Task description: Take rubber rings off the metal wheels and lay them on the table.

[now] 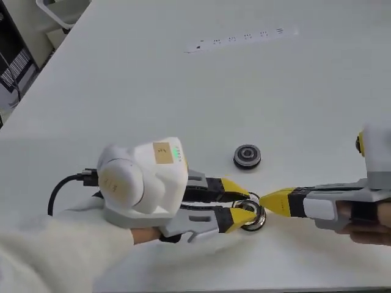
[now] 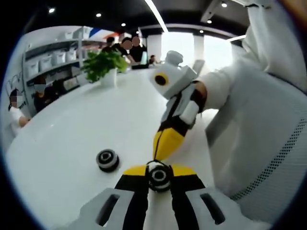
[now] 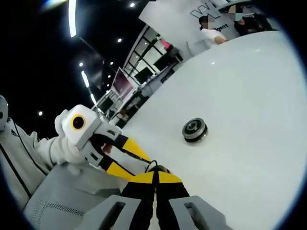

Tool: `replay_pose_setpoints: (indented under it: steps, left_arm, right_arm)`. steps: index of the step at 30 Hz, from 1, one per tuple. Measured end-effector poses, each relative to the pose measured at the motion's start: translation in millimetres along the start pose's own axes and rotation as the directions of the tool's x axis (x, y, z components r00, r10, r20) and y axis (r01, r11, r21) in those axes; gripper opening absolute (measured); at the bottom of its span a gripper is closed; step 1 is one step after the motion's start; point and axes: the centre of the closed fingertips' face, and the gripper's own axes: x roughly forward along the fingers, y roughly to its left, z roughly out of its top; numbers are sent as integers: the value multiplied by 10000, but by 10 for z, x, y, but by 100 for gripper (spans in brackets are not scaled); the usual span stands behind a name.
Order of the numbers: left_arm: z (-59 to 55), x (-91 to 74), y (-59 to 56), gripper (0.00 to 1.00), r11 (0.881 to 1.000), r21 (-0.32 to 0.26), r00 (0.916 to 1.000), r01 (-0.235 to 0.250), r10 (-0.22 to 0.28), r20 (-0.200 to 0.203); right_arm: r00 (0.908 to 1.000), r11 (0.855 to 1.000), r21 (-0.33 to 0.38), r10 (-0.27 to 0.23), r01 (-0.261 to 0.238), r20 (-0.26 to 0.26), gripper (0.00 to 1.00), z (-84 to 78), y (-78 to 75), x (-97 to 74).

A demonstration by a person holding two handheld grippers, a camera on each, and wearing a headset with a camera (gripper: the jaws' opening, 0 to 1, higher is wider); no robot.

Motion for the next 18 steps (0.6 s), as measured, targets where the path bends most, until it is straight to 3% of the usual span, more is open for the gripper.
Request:
replay_pose_setpoints:
  steps: [3,6,8,12,16,18]
  left_arm:
    - [103,-82,25,28,9997,-233,9997,-80,85,234]
    - [144,-153,11,39,9992,-289,9996,-266,270,109]
    - [224,-216,-18,41,9997,28,9992,-252,251,325]
    - [329,-345,-30,46,9988,-412,9982,-258,280,530]
    - [405,-505,-16,55,9978,-396,9958,-522,550,731]
    - [382,-586,-11,59,9979,-323,9964,-570,589,609]
  right_arm:
    - [9999,9997,-218,-141,141,15,0,29,4,-54]
    - [9995,9987,-419,-301,304,73,0,52,12,-123]
    - [9992,9978,-533,-396,401,92,0,65,24,-175]
    - [9979,9933,-953,-637,647,132,0,99,61,-279]
    - [9969,9923,-1009,-686,721,378,0,175,119,-394]
    - [9966,9921,-1039,-654,702,495,0,212,141,-442]
